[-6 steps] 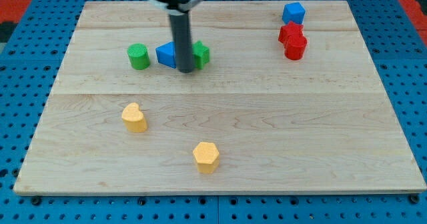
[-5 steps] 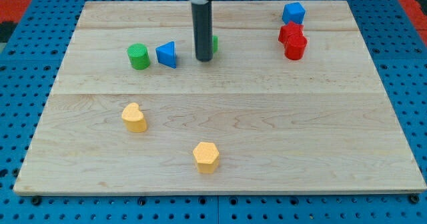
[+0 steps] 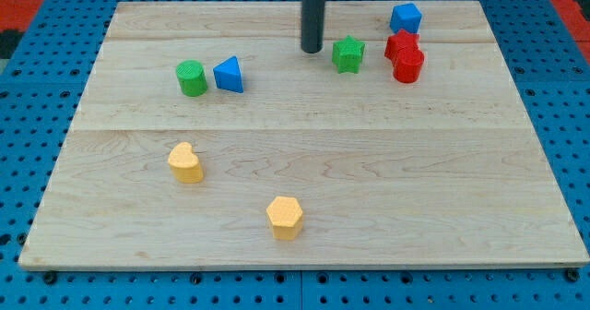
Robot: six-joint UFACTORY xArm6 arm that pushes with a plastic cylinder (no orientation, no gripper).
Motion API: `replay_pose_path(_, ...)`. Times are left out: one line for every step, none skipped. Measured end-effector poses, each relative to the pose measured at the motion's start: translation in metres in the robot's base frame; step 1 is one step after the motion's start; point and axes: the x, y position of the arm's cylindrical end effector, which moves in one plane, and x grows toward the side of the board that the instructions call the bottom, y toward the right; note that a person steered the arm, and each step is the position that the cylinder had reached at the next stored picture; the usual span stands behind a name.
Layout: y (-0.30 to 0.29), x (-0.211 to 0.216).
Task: Place the green star left to the red star
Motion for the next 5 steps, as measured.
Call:
replay_pose_path(0.013,0.032)
replay_pose_path(0.055,0.019)
replay_pose_path(0.065,-0.012)
replay_pose_path(0.046,0.074)
replay_pose_path(-0.027,0.118)
